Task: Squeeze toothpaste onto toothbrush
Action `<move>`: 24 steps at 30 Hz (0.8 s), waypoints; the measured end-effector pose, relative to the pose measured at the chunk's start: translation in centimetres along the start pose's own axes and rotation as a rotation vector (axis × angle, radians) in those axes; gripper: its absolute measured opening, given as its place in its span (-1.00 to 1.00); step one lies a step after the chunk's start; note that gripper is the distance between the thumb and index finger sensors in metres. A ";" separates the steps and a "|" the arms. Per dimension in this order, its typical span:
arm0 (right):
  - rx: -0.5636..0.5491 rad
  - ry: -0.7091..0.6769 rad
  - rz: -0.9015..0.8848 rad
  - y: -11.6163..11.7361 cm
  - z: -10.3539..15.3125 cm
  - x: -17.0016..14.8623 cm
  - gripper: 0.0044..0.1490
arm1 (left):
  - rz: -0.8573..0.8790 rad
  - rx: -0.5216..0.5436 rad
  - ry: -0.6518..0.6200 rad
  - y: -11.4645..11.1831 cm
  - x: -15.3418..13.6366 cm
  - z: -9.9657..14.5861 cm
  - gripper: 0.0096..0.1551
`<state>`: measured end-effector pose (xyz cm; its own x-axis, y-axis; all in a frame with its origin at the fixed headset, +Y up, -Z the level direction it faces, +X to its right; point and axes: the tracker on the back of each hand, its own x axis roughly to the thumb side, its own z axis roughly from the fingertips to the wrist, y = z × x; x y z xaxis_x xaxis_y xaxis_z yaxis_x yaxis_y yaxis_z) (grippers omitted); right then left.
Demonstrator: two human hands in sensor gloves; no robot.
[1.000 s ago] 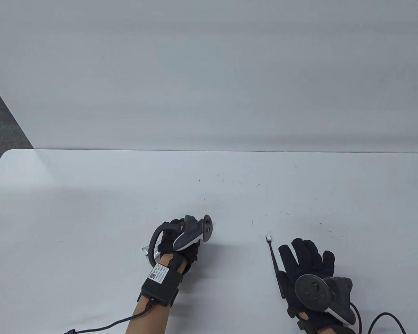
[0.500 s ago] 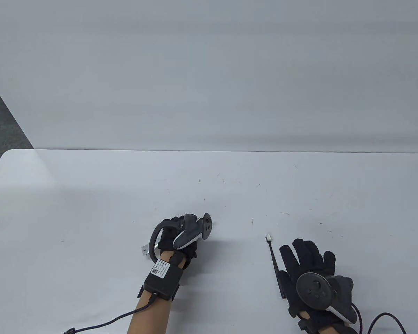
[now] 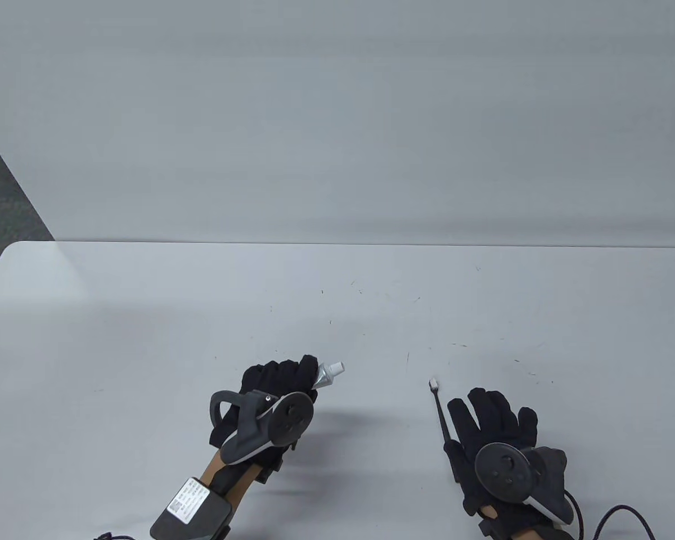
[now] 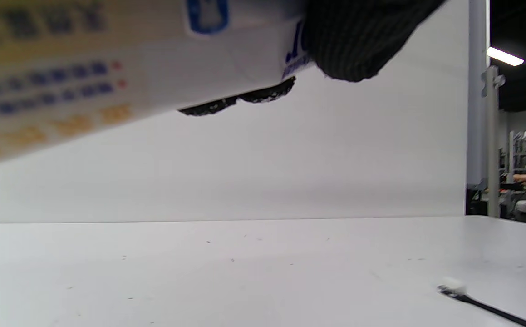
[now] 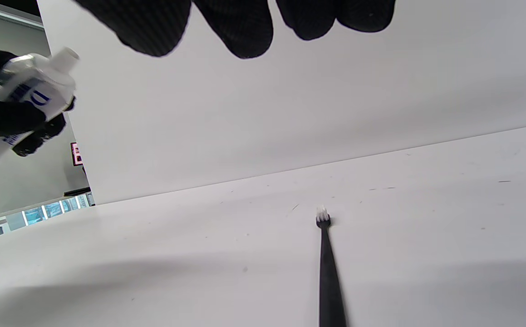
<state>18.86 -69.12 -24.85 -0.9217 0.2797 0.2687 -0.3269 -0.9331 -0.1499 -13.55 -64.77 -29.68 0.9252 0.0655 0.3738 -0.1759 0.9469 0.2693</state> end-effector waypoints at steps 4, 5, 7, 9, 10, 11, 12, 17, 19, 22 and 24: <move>0.018 -0.003 0.015 0.6 -0.1 0.2 -0.18 | 0.092 -0.001 -0.033 -0.1 0.2 2.7 -0.20; 0.021 -0.005 0.013 0.7 -0.1 0.3 -0.17 | 0.108 -0.004 -0.035 -0.3 0.1 3.0 -0.20; 0.011 -0.025 0.000 1.1 -0.1 0.6 -0.18 | 0.170 -0.029 -0.035 -1.1 -0.3 3.8 -0.22; -0.056 -0.082 -0.027 1.0 -0.1 1.2 -0.20 | 0.198 -0.078 -0.046 -1.6 -0.7 4.0 -0.27; -0.100 -0.110 -0.050 0.8 0.0 1.6 -0.21 | 0.222 -0.087 -0.046 -1.9 -0.8 4.2 -0.31; -0.155 -0.137 -0.076 0.3 0.0 2.2 -0.23 | 0.234 -0.097 -0.048 -2.0 -0.9 4.4 -0.30; -0.210 -0.158 -0.115 -0.2 0.0 2.7 -0.25 | 0.233 -0.102 -0.055 -2.0 -0.9 4.5 -0.29; -0.186 -0.225 -0.325 -1.7 -2.0 6.1 -0.39 | 0.188 -0.065 -0.081 -1.3 -0.2 5.1 -0.25; -0.105 -0.234 -0.410 -1.4 -3.4 8.0 -0.39 | 0.196 -0.057 -0.088 -1.1 0.3 5.4 -0.23; 0.017 -0.223 -0.402 -0.3 -4.9 10.4 -0.34 | 0.176 -0.050 -0.104 -0.9 0.8 5.7 -0.20; 0.005 -0.237 -0.371 0.5 -5.4 11.5 -0.32 | 0.169 -0.039 -0.109 -0.8 1.0 5.8 -0.19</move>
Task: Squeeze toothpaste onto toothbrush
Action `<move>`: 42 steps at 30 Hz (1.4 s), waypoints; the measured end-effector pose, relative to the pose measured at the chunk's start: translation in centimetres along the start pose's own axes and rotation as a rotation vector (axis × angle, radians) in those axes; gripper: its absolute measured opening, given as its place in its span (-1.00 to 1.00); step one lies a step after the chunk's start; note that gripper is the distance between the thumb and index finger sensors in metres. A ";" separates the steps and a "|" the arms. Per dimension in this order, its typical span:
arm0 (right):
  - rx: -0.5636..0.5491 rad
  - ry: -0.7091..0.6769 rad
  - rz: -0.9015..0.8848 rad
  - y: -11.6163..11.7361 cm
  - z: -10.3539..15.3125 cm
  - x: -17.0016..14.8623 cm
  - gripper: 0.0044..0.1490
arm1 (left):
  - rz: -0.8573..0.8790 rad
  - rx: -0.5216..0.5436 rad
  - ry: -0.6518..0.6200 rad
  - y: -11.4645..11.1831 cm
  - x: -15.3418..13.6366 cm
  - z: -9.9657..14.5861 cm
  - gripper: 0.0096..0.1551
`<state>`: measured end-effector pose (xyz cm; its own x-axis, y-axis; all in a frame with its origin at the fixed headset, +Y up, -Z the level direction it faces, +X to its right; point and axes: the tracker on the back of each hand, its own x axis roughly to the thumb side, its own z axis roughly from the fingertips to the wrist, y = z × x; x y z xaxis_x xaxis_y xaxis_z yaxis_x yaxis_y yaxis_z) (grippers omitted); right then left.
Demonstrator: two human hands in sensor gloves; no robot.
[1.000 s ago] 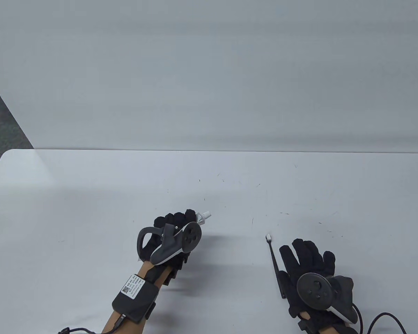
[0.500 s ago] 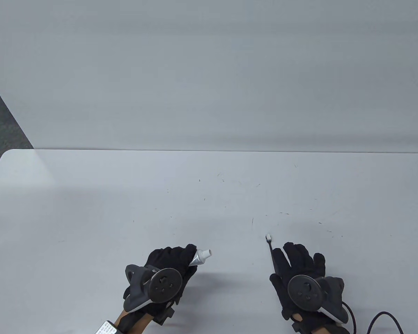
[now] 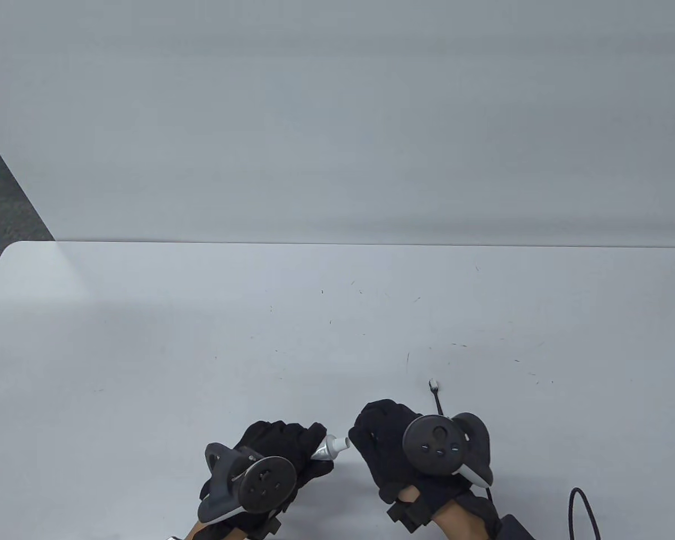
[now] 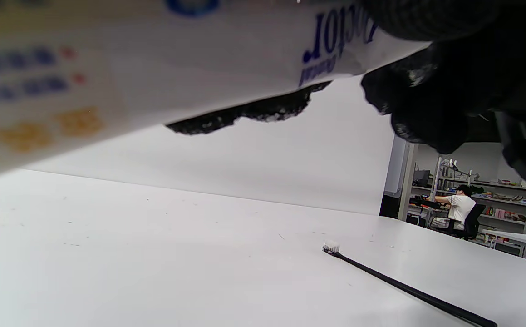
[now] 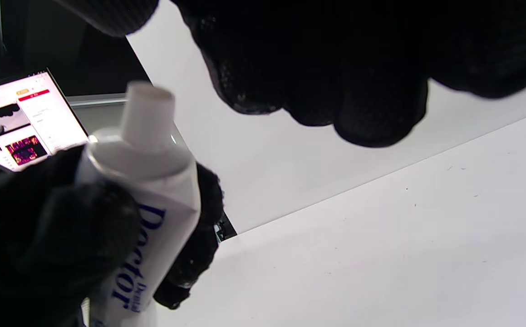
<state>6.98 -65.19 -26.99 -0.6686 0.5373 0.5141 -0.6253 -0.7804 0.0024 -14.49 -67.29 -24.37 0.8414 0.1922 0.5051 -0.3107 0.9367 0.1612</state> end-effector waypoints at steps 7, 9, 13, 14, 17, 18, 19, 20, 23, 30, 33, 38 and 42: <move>-0.049 0.002 -0.177 1.4 0.6 -0.3 -0.36 | 0.036 -0.005 0.015 -0.2 0.0 -0.1 -0.17; -0.076 -0.019 -0.197 1.4 1.1 -0.3 -0.42 | 0.032 -0.009 0.004 -0.6 0.4 -0.1 -0.17; -0.146 -0.081 -0.093 1.5 2.2 0.2 -0.48 | 0.049 -0.028 0.000 -1.3 0.8 -0.2 -0.13; -0.150 -0.101 -0.087 1.5 2.3 0.3 -0.50 | 0.049 -0.035 0.006 -1.3 0.8 -0.3 -0.13; -0.146 -0.146 -0.055 1.3 2.5 0.9 -0.53 | 0.134 -0.075 0.024 -1.5 0.6 -0.4 -0.13; -0.111 -0.118 -0.035 1.2 2.5 0.8 -0.52 | 0.122 -0.081 0.030 -1.5 0.7 -0.4 -0.13; -0.077 -0.086 -0.022 1.2 2.5 0.6 -0.51 | 0.105 -0.072 0.033 -1.4 0.8 -0.4 -0.13; -0.056 -0.047 -0.022 1.1 2.5 0.2 -0.45 | 0.085 -0.067 0.027 -1.5 0.9 -0.4 -0.14; -0.076 -0.025 -0.083 0.9 2.6 -0.5 -0.35 | 0.057 -0.074 0.021 -1.6 1.0 -0.1 -0.14; 0.021 -0.112 -0.061 1.7 2.5 0.3 -0.49 | 0.002 -0.085 0.005 -1.6 1.1 0.3 -0.13; 0.020 -0.122 -0.064 1.6 2.6 0.2 -0.45 | 0.002 -0.086 0.009 -1.5 1.2 0.3 -0.14; -0.003 0.002 -0.214 1.5 2.6 -1.3 -0.37 | -0.001 -0.055 0.018 -1.0 1.0 0.4 -0.14; 0.056 -0.022 -0.297 2.0 2.2 -1.3 -0.50 | -0.019 -0.063 0.012 -1.3 0.9 0.4 -0.14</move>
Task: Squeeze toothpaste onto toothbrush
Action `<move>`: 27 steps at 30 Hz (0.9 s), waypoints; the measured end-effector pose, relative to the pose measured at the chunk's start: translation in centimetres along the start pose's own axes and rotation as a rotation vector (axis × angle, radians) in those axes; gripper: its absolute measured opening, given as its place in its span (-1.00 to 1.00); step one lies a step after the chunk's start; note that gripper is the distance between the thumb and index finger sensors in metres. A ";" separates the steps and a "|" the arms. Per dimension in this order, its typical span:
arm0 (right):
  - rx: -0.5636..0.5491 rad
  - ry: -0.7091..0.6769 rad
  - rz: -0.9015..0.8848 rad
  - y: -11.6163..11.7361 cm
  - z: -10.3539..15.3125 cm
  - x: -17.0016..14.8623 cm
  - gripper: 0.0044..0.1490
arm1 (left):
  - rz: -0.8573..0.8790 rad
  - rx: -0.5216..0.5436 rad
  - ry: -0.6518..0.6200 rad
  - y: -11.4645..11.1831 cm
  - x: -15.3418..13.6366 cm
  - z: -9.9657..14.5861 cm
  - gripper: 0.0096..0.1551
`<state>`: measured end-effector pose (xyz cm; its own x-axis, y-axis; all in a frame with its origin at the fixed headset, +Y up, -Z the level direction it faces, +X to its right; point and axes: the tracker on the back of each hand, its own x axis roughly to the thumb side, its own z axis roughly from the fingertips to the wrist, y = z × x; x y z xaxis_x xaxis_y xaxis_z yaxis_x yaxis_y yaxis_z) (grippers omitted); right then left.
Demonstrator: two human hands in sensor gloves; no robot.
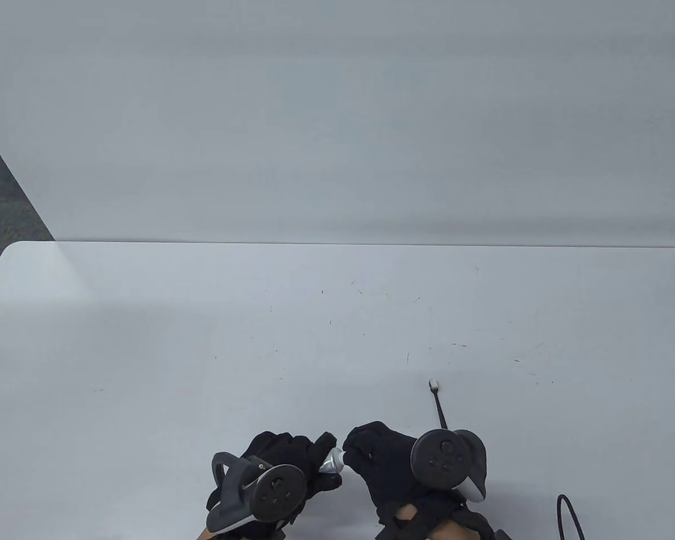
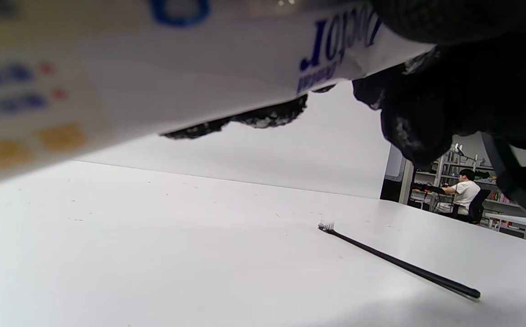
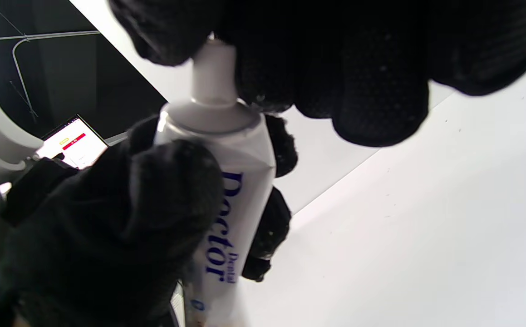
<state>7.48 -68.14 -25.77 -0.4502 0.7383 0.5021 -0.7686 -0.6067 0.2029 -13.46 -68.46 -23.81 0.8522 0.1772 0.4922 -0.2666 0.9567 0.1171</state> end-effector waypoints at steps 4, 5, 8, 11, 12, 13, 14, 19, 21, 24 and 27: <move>0.027 -0.004 0.076 -0.1 0.1 0.0 -0.45 | -0.030 -0.014 0.007 -0.3 0.0 -0.1 -0.14; 0.037 0.020 0.068 -0.1 0.1 -0.2 -0.42 | -0.034 -0.018 0.010 -0.4 0.0 -0.1 -0.14; 0.011 0.088 0.010 0.3 0.3 -1.1 -0.27 | -0.031 -0.036 0.031 -0.5 -0.3 -0.1 -0.14; -0.009 0.093 0.038 1.0 0.3 -1.1 -0.45 | -0.044 -0.042 0.032 -0.7 -0.2 -0.2 -0.14; -0.023 0.074 0.044 1.0 0.2 -0.8 -0.48 | -0.049 -0.043 0.033 -0.6 -0.2 -0.1 -0.14; -0.018 0.071 0.044 1.0 0.2 -0.6 -0.49 | -0.040 -0.036 0.033 -0.7 -0.3 -0.1 -0.14; -0.013 0.054 0.051 0.9 0.2 -0.4 -0.50 | -0.028 -0.040 0.032 -0.6 -0.3 -0.1 -0.14; -0.005 0.114 0.031 0.5 0.5 -0.8 -0.22 | -0.036 -0.038 0.045 -0.4 -0.3 -0.1 -0.14; -0.108 0.157 -0.027 0.5 0.7 -1.0 -0.35 | -0.034 -0.037 0.040 -0.5 -0.2 -0.1 -0.14; -0.056 0.147 -0.002 0.8 0.5 -1.1 -0.49 | -0.038 -0.038 0.030 -0.6 0.0 -0.1 -0.14; -0.033 0.129 -0.052 0.8 0.4 -0.9 -0.48 | -0.034 -0.041 0.028 -0.6 0.0 -0.1 -0.14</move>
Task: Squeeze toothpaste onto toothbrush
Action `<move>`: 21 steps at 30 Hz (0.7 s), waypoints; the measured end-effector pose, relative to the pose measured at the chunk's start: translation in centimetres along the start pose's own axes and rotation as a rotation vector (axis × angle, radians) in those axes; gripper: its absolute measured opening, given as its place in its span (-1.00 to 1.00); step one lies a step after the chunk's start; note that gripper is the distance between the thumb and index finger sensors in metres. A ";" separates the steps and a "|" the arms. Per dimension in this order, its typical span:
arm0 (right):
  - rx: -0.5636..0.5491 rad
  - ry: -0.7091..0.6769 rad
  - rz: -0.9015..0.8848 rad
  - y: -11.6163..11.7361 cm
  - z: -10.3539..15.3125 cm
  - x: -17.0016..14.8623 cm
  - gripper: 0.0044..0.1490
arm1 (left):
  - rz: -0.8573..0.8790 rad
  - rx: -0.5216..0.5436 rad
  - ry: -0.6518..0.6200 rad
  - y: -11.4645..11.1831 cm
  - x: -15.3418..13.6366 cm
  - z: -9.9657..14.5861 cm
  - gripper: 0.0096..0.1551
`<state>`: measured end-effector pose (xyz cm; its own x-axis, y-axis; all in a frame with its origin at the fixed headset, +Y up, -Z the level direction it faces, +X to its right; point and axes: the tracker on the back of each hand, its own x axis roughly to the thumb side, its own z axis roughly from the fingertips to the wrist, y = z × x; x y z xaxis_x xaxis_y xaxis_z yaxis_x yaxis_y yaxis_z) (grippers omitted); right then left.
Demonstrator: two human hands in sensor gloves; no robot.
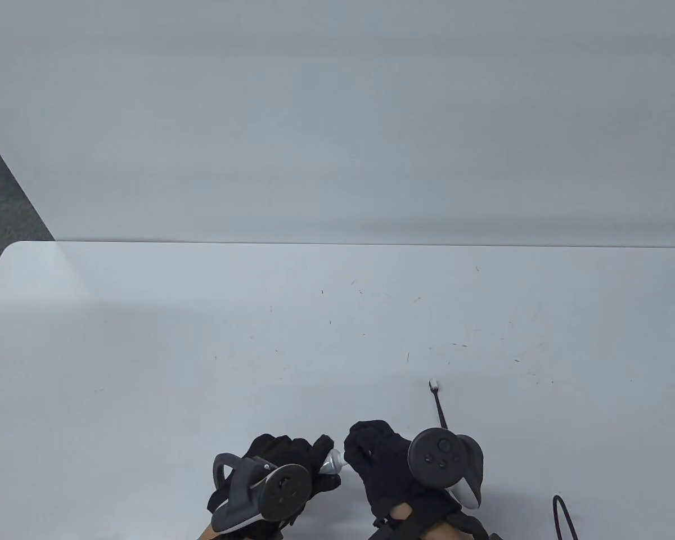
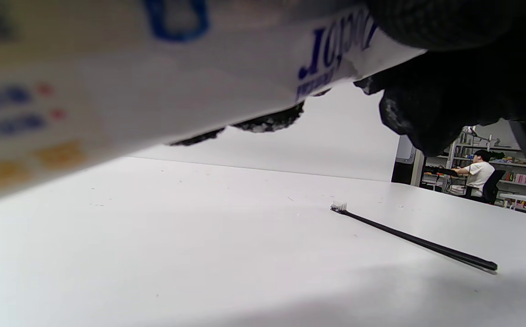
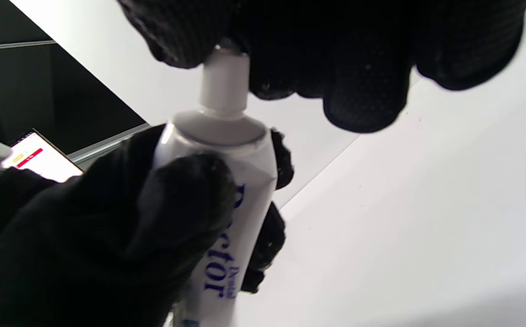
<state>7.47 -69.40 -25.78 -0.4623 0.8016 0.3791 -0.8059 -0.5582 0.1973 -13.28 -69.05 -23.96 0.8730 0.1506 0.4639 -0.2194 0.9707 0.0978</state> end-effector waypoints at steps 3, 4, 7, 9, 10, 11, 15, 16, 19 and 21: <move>0.079 0.018 -0.019 0.0 0.0 -0.1 -0.34 | -0.009 0.002 0.001 0.0 0.0 0.0 -0.14; 0.085 0.030 -0.008 0.0 0.1 -0.2 -0.24 | -0.006 0.002 0.002 0.0 0.0 0.0 -0.15; -0.016 0.047 0.075 0.2 0.3 -0.2 -0.32 | 0.001 0.004 0.002 0.0 0.0 0.0 -0.15; -0.041 0.039 0.120 0.3 0.3 0.0 -0.45 | -0.011 -0.002 0.002 -0.1 0.0 -0.1 -0.15; -0.036 0.024 0.101 0.3 0.2 0.1 -0.48 | -0.022 -0.005 0.000 -0.1 0.0 0.0 -0.15; -0.024 0.022 0.082 0.4 0.2 0.1 -0.48 | -0.012 0.001 -0.001 -0.2 -0.1 0.0 -0.15; 0.001 -0.001 0.027 0.2 0.2 0.2 -0.47 | 0.035 -0.028 -0.005 -0.2 -0.3 -0.2 -0.15; 0.011 -0.017 0.027 0.2 0.1 0.2 -0.46 | 0.044 -0.035 -0.009 -0.2 -0.4 -0.3 -0.15; 0.018 -0.057 0.067 0.4 0.1 0.5 -0.45 | 0.059 -0.044 -0.007 -0.3 -0.7 -0.3 -0.15; 0.001 -0.078 0.081 0.3 0.2 0.6 -0.44 | 0.061 -0.045 -0.006 -0.3 -0.7 -0.3 -0.15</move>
<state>6.99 -69.14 -25.31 -0.4961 0.7347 0.4627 -0.7668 -0.6207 0.1636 -13.67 -69.37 -24.58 0.8560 0.2089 0.4728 -0.2522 0.9672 0.0292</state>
